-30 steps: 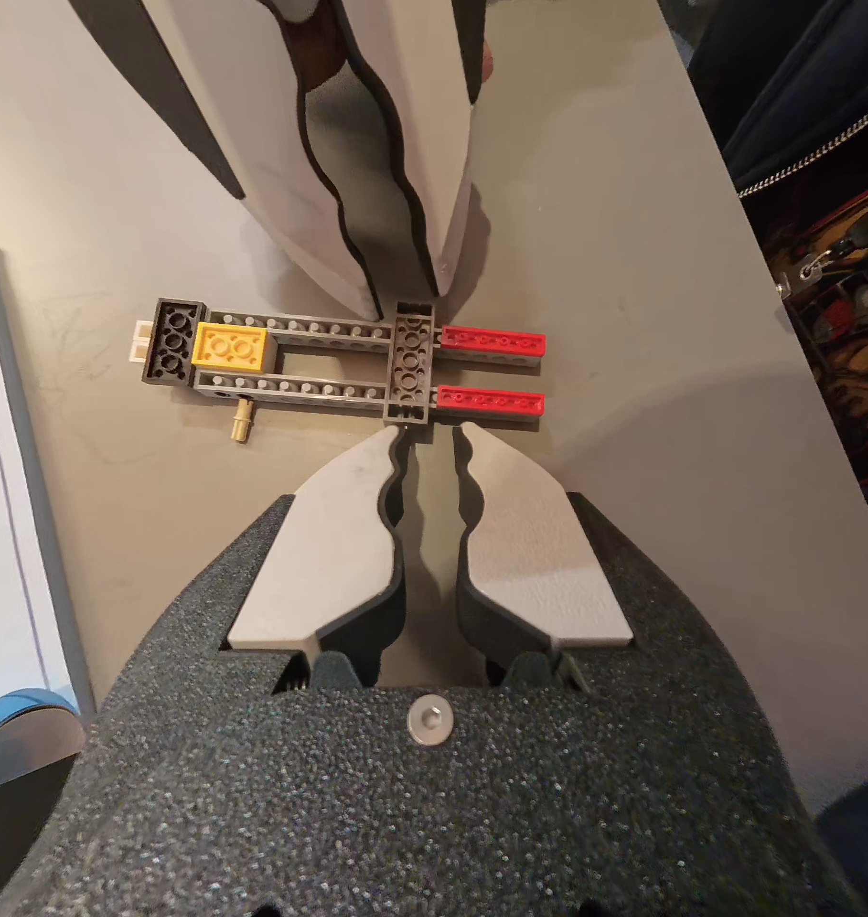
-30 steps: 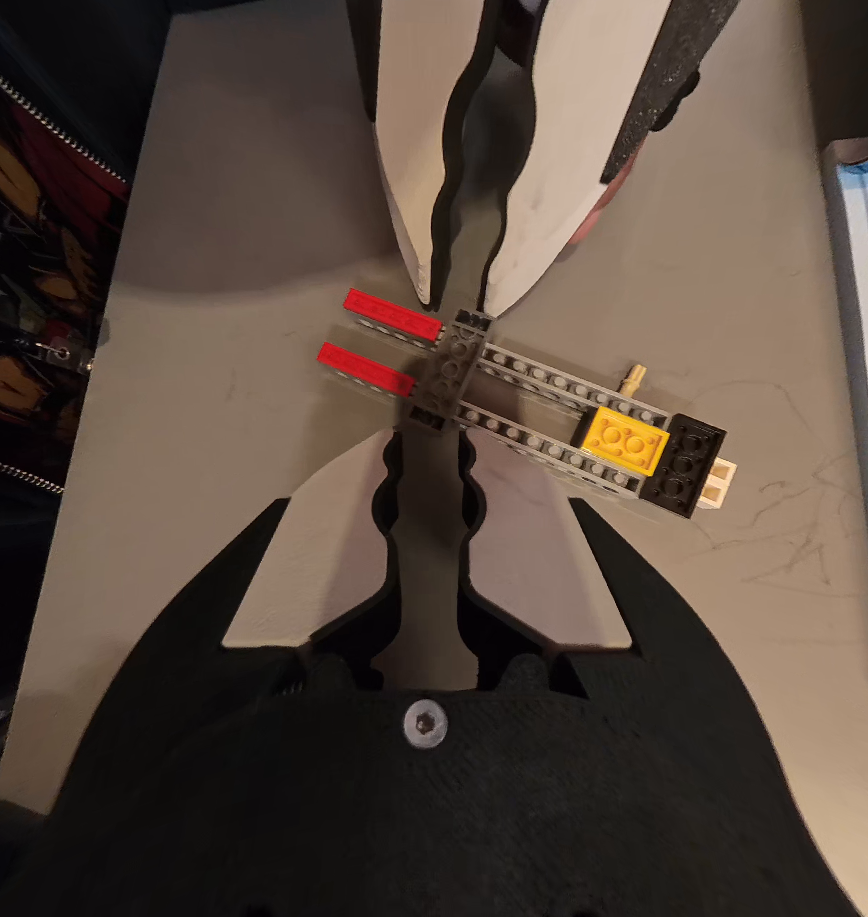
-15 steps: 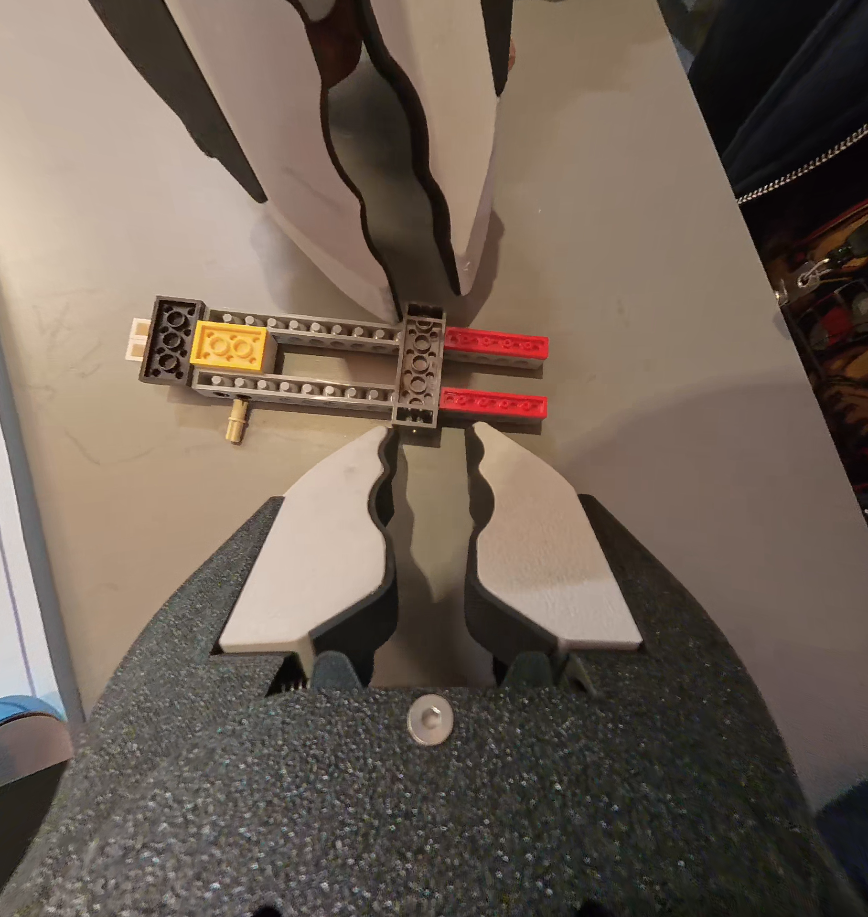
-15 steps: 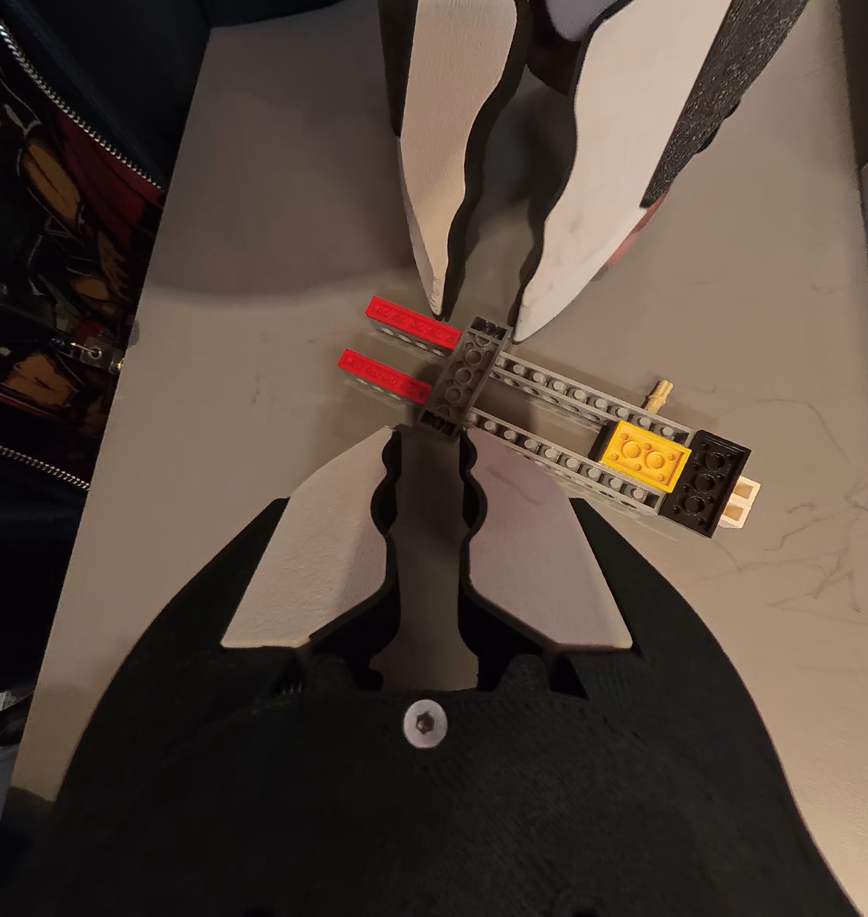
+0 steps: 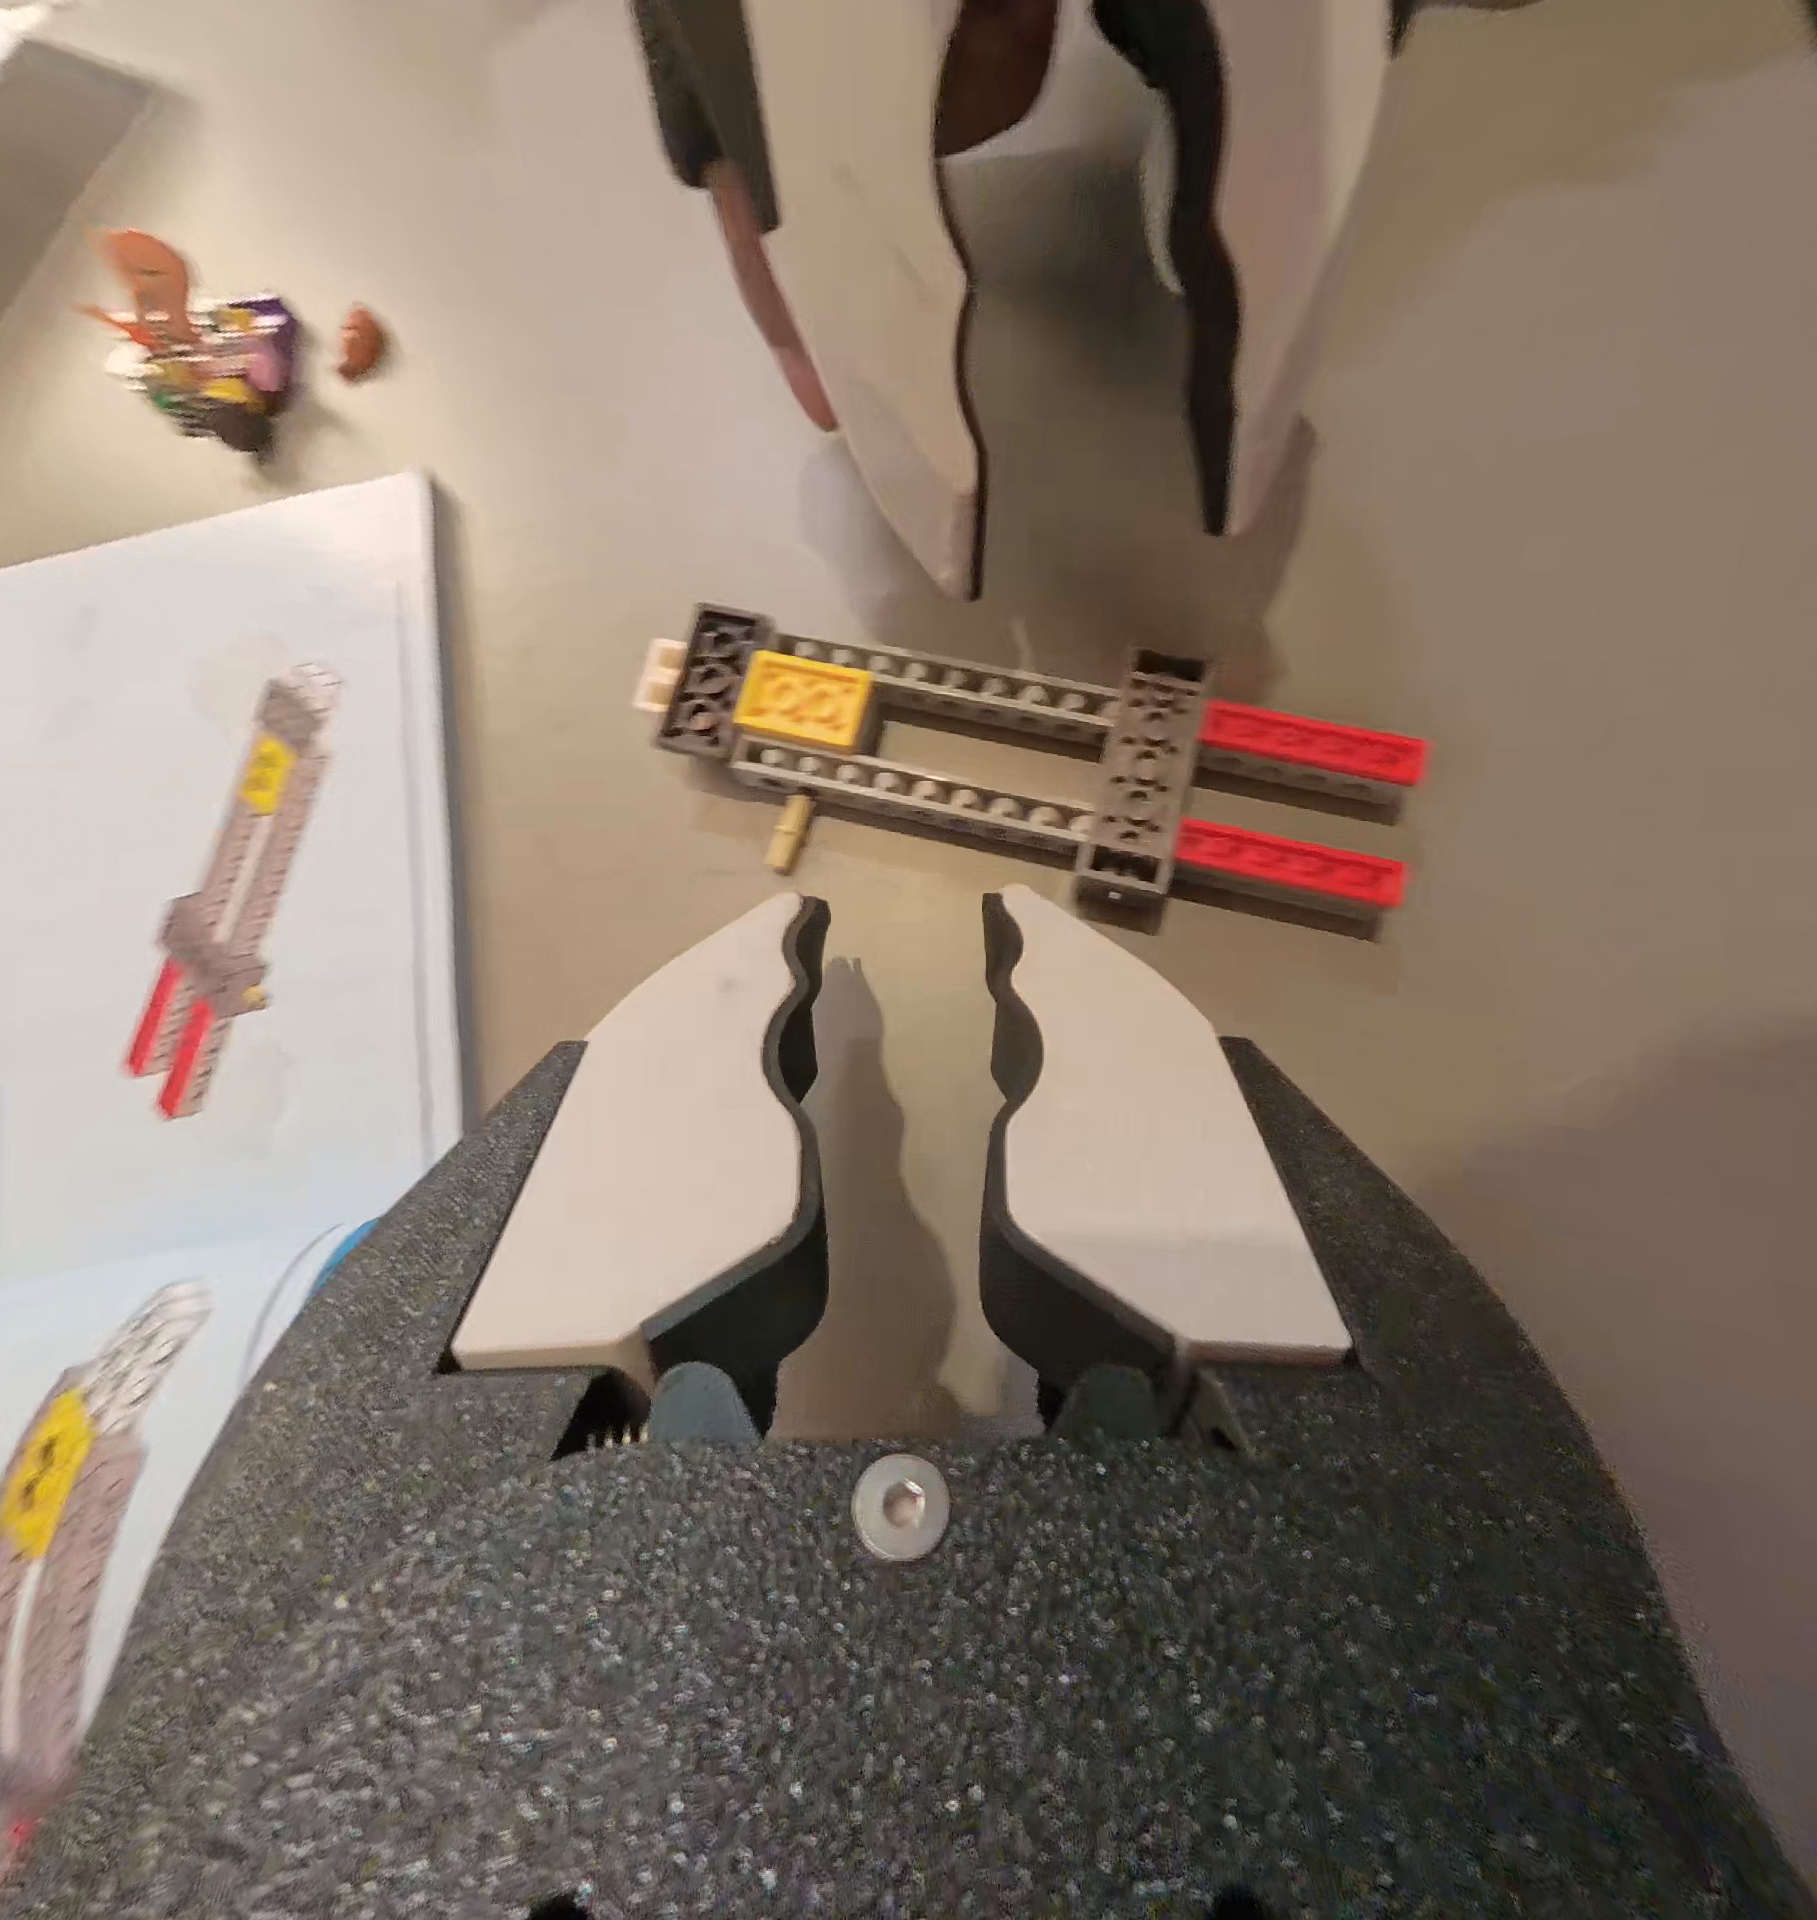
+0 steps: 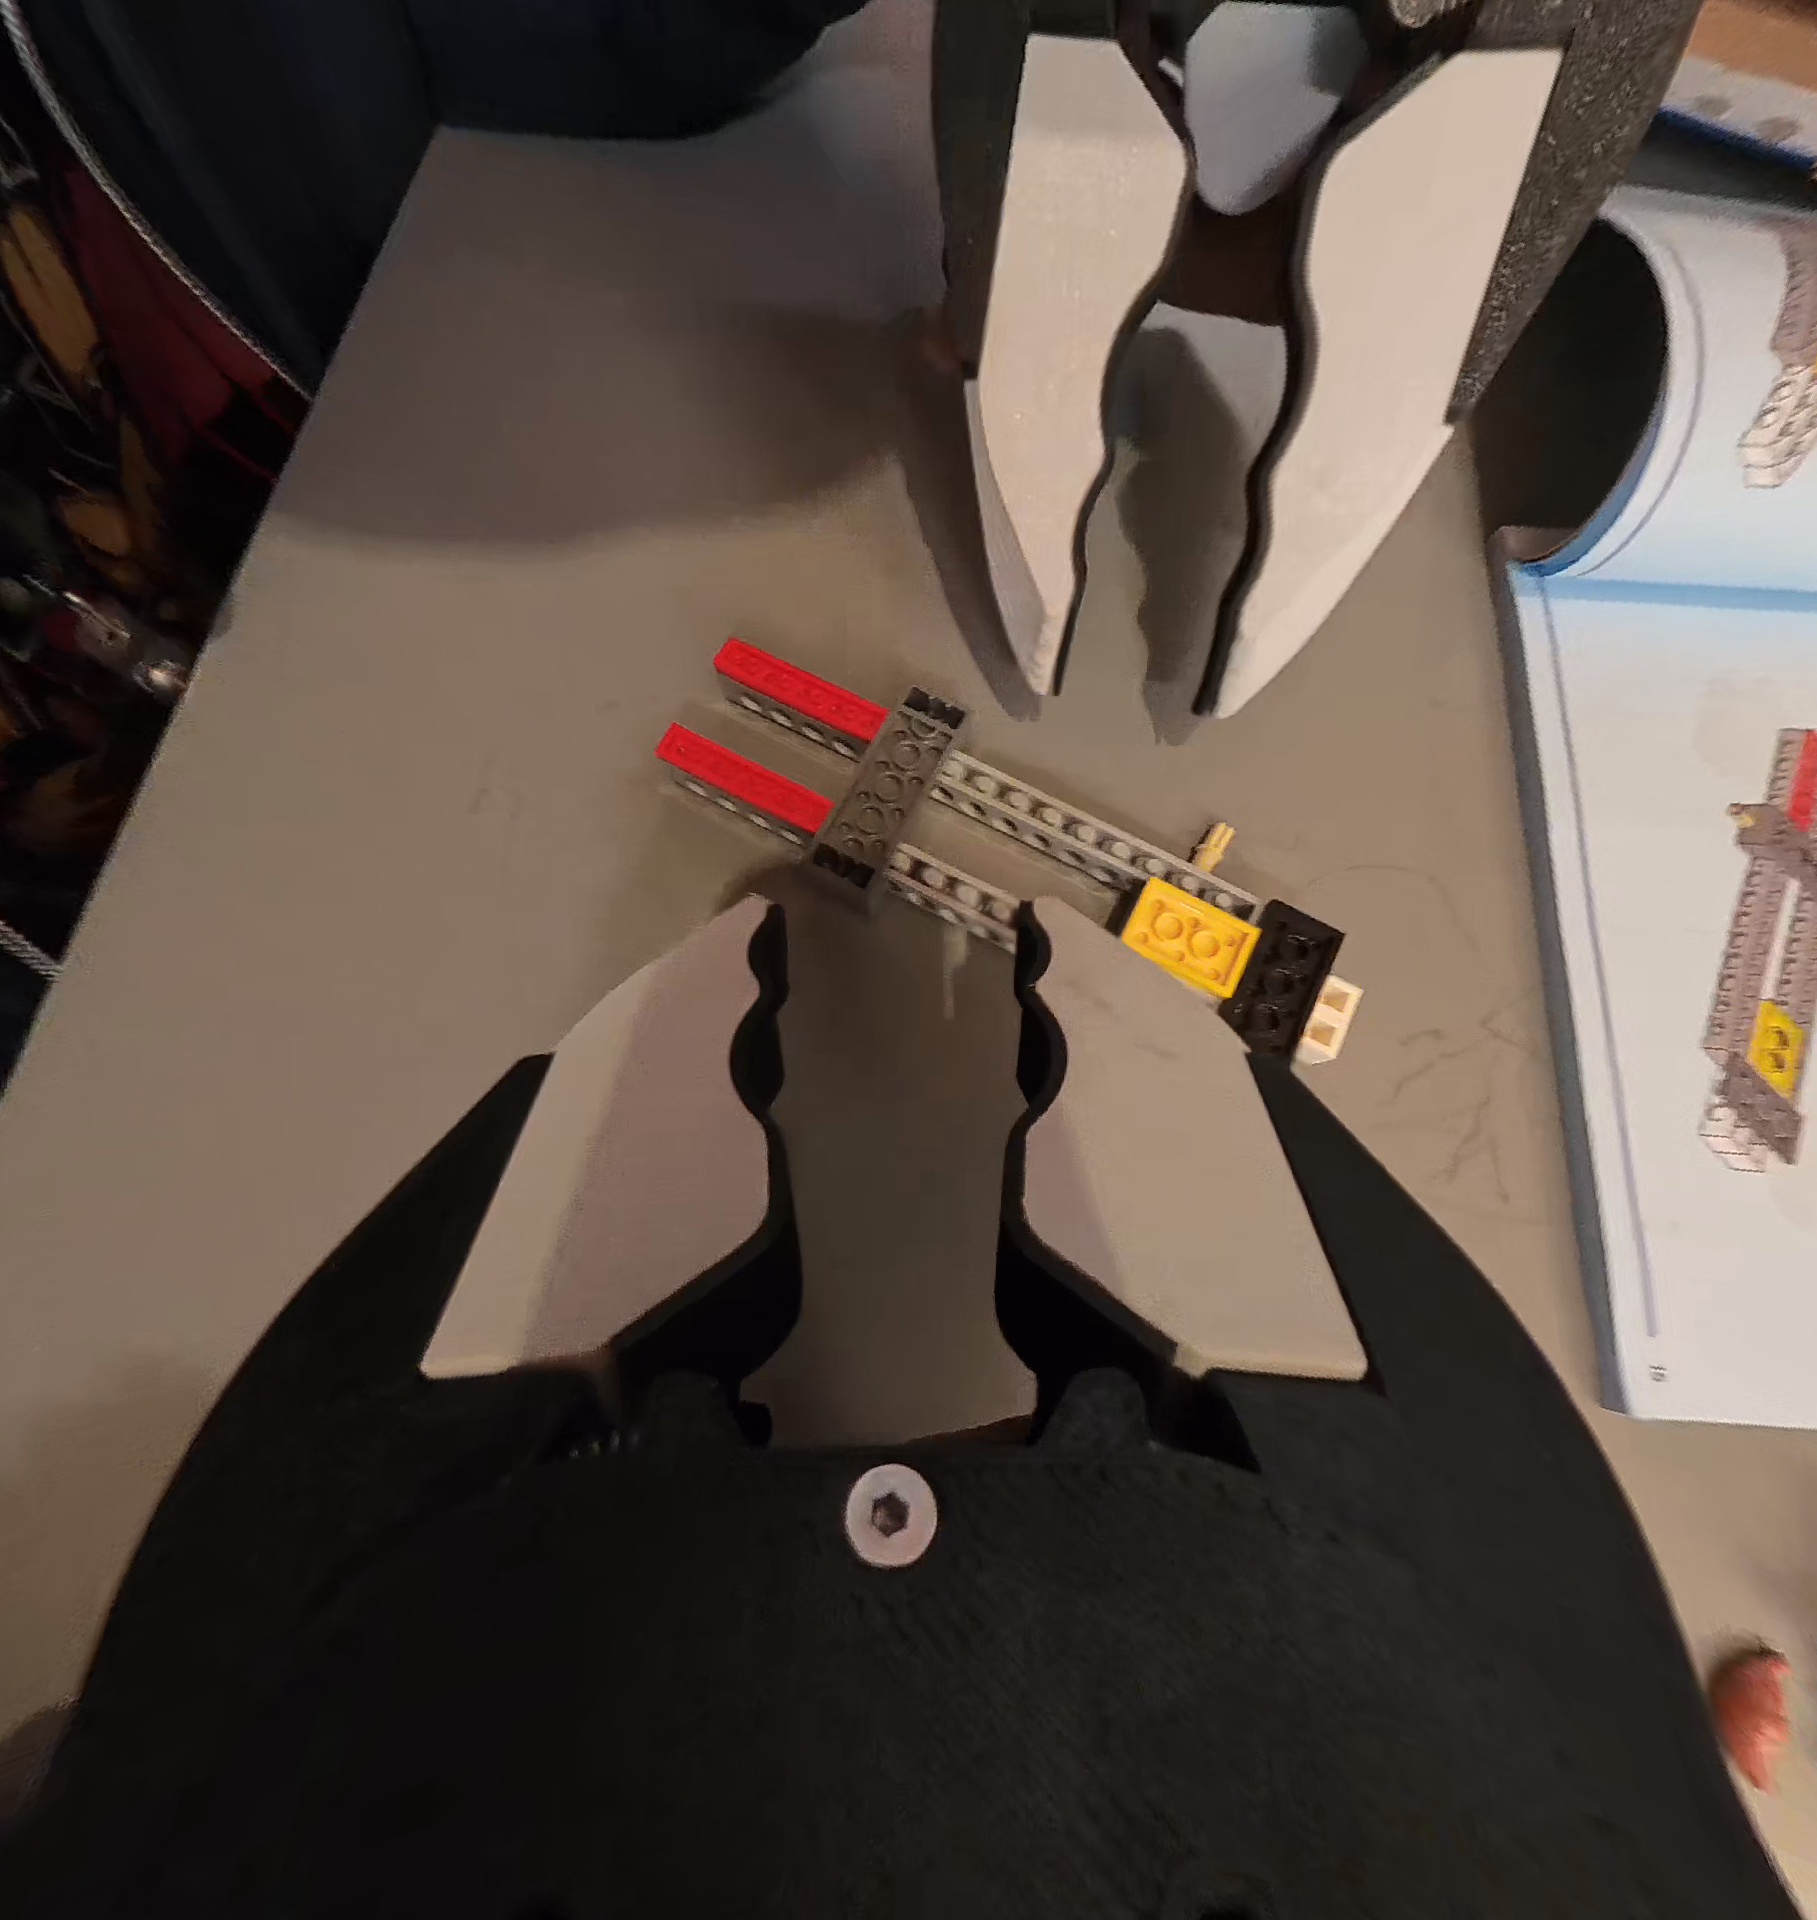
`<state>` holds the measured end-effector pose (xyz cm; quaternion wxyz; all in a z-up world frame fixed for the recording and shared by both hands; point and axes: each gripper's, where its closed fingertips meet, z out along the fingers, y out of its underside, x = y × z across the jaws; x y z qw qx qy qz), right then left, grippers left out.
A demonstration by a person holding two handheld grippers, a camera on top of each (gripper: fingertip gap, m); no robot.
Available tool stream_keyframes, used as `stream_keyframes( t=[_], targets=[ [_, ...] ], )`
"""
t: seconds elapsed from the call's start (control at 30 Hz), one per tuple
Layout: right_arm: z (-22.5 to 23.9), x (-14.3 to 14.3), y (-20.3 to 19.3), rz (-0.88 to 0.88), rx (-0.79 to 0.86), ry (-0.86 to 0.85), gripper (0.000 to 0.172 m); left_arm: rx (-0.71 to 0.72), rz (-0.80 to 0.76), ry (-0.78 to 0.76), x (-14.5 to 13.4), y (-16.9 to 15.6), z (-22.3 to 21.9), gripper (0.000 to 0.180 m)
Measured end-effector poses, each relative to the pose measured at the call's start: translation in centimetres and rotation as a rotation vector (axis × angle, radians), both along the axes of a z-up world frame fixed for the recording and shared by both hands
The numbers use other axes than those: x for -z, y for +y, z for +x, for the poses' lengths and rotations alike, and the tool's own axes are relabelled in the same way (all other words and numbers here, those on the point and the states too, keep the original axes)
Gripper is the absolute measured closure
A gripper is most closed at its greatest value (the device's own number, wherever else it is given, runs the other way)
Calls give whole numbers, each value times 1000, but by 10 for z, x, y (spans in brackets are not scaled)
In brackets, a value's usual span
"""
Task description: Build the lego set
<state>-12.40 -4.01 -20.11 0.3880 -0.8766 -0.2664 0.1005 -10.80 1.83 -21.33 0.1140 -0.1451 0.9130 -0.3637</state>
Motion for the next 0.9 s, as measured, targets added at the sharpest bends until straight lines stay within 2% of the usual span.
stream_keyframes(
  t=[0.13, 0.3, 0.57, 0.9],
  targets=[
    [10, 0, 12, 36, -21, -123, 121, -99, -40, -55, -9, 8, 19, 147],
    [13, 12, 10, -110, -218, -276, 116, -189, -96, -70, -15, 17, 34, 146],
    [31, 21, 19, -251, -438, -458, 104, -203, -121, -84, -22, 25, 34, 145],
    [47, 30, 30, -342, -517, -459, 121, -256, -150, -101, -31, 38, 40, 145]
  ],
)
